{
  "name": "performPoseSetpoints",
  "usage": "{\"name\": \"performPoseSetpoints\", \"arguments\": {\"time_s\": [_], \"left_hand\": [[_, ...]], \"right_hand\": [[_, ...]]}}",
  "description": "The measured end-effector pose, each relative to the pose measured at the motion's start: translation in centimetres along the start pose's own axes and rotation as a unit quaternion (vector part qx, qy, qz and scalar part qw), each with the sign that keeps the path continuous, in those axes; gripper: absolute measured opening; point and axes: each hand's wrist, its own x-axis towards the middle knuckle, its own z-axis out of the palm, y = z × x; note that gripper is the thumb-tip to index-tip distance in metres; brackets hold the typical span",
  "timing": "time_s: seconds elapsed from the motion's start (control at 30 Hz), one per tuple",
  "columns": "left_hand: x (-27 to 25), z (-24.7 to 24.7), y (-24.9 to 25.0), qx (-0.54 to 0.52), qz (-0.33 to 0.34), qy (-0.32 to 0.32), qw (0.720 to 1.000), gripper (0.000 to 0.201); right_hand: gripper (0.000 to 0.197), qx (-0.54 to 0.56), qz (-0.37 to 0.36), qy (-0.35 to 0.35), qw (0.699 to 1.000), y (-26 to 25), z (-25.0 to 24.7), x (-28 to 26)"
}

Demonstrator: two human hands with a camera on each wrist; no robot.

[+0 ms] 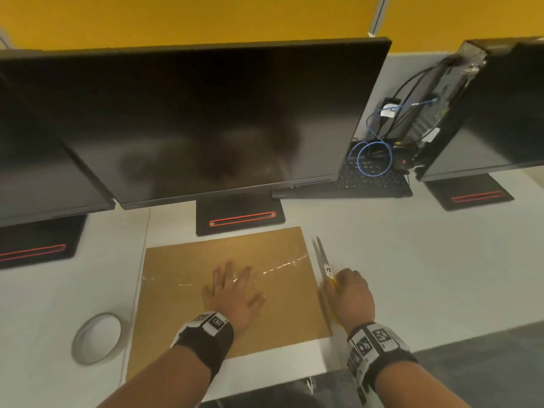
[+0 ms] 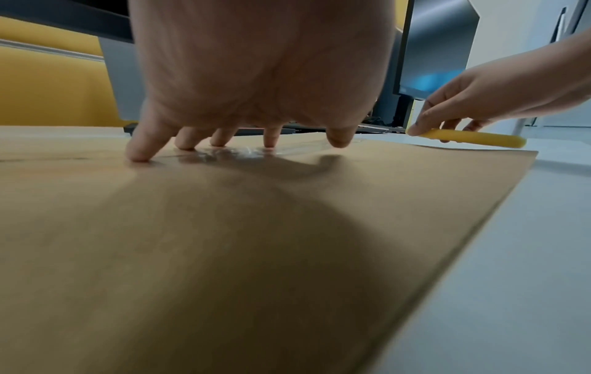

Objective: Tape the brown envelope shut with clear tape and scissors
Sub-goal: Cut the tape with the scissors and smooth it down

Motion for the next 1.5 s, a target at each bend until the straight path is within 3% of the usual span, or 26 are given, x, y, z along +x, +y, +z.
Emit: {"name": "performPoseSetpoints", "arguments": {"time_s": [0.23, 0.57, 0.67, 0.73, 0.87, 0.97, 1.03, 1.1, 1.23, 1.27, 1.3, 1.4, 1.5], "left_hand": [[0.0, 0.2, 0.1, 0.003, -0.005, -0.002, 1.000, 0.074], [-0.3, 0.2, 0.1, 0.028, -0.004, -0.005, 1.000, 0.072], [-0.2, 0.3, -0.4, 0.043, 0.005, 0.017, 0.999, 0.065], [-0.5, 0.4, -1.0, 0.055, 0.028, 0.022, 0.998, 0.063], [-1.5, 0.2, -2.3, 0.064, 0.089, -0.005, 0.994, 0.069], [-1.8, 0.7, -3.8, 0.060, 0.083, -0.031, 0.994, 0.059], [-2.0, 0.4, -4.7, 0.050, 0.083, -0.009, 0.995, 0.058], [-1.9, 0.1, -5.7, 0.026, 0.096, -0.014, 0.995, 0.072], [-1.7, 0.1, -7.0, 0.037, 0.068, -0.006, 0.997, 0.092], [-1.8, 0.4, -7.0, 0.036, 0.040, -0.035, 0.998, 0.091], [-2.1, 0.1, -6.9, 0.024, 0.017, -0.022, 0.999, 0.090], [-1.7, 0.2, -7.6, -0.020, -0.024, 0.021, 0.999, 0.117], [-1.6, -0.5, -8.0, -0.031, -0.083, 0.009, 0.996, 0.132]], "right_hand": [[0.029, -0.048, 0.002, -0.015, 0.999, 2.0, -0.2, 0.0], [0.035, -0.085, -0.030, 0.035, 0.995, 1.2, -0.3, -0.4], [0.032, -0.083, -0.111, 0.035, 0.990, -0.7, 0.0, -0.5], [0.028, -0.086, -0.183, -0.012, 0.979, -2.5, 0.7, -0.7], [0.043, -0.083, -0.351, -0.128, 0.924, -6.9, 3.2, -1.6], [0.051, -0.105, -0.394, -0.214, 0.888, -9.8, 5.2, -2.3], [0.061, -0.129, -0.393, -0.243, 0.877, -10.5, 6.2, -2.4], [0.066, -0.153, -0.386, -0.251, 0.874, -10.3, 6.8, -2.4], [0.062, -0.163, -0.320, -0.231, 0.904, -8.9, 7.2, -2.4], [0.066, -0.170, -0.307, -0.220, 0.910, -8.9, 7.1, -2.5], [0.073, -0.174, -0.281, -0.218, 0.918, -9.0, 6.8, -2.5], [0.109, -0.166, -0.240, -0.202, 0.935, -9.0, 6.3, -1.8], [0.128, -0.153, -0.182, -0.221, 0.946, -9.0, 5.8, -1.3]]}}
